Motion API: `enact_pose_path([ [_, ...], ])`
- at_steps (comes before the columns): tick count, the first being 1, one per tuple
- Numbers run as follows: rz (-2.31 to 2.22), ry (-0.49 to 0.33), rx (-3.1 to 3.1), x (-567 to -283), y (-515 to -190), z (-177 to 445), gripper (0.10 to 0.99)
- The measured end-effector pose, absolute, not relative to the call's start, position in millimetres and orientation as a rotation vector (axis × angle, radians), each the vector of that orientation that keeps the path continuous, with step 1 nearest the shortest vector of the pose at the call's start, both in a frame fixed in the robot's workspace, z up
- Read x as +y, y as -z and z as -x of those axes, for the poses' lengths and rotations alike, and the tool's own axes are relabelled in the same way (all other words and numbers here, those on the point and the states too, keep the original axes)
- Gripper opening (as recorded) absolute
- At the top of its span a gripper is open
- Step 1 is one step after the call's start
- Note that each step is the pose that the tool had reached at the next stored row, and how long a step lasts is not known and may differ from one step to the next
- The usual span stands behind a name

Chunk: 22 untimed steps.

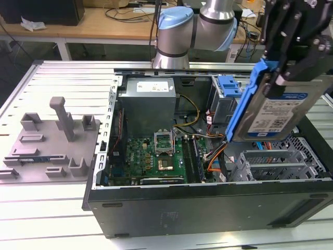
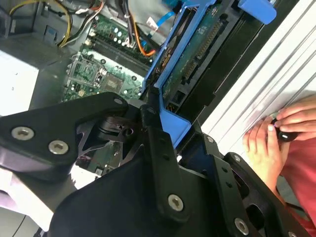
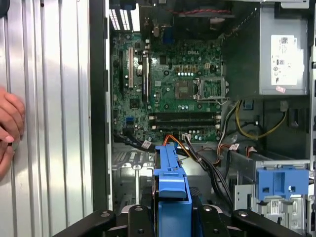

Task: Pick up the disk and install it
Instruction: 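Insert the disk into the insertion slot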

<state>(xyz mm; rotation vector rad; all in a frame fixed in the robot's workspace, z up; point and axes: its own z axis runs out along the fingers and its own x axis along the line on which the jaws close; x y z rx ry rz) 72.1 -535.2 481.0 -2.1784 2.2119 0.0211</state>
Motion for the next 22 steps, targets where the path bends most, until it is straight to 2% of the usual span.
enact_pose_path([
  [8,2.179,-0.021,2.212,-541.4,-480.2,-99.6,0.365],
  [22,2.182,-0.021,2.208,-544.3,-479.6,-107.9,0.365],
])
